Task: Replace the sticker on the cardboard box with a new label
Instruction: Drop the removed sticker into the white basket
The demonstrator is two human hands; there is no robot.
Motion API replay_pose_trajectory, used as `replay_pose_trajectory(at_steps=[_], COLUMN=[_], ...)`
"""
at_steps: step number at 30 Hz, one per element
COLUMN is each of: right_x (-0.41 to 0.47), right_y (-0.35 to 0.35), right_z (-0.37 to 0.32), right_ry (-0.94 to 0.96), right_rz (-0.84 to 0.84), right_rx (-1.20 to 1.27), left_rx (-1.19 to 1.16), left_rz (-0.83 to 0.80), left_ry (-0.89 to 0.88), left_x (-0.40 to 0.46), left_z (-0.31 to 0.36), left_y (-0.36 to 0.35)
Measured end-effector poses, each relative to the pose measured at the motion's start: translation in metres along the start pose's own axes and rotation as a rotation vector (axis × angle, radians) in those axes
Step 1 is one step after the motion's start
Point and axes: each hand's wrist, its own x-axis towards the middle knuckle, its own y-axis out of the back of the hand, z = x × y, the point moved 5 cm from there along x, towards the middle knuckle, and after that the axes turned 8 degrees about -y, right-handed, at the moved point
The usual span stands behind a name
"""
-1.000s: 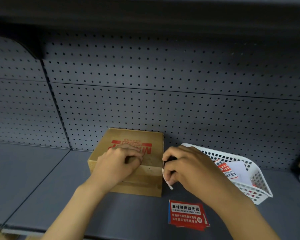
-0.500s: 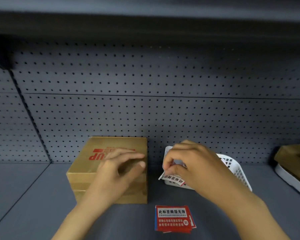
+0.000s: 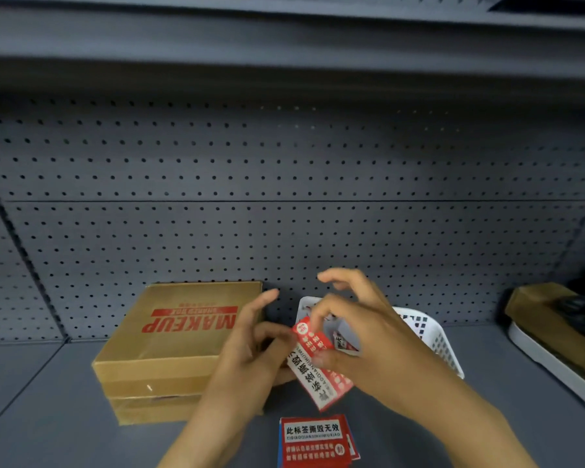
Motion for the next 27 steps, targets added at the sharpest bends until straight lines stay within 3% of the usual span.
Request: replay_pose_trajectory(at_steps=[4,10,13,18,23,27], right_x=[0.0,0.0,-0.003,-0.009,-0.013,-0.017], right_y=[-0.001,0.011,0.018,0.025,0.029,0.03], right_z=[0.007,0.013,0.019,0.041,0.056,0.054], right_ry=[0.076,0.123,0.056,-0.115,-0.196,-0.152], right_rz=[-0.042,0.188,0.256,0.22,0.224,0.262], right_rx=[-0.079,-0.161,-0.157,-0.032,0.122,0.192], left_rx=[0.024,0.151,0.287,0.589,0.494,0.449], left_rz=[-0.001,-0.067,-0.12,-0.225,-0.177,-0.249], left_ry=[0.01,0.005,-0.115,-0.311,-0.26,-0.22], left_x=[0.009,0.014,0.017,0.014,0.018,0.02], left_z=[0.001,0.014,0.021,0.026,0.024,0.021], left_y=[-0.005,-0.018,-0.025,-0.04,-0.049,-0.06])
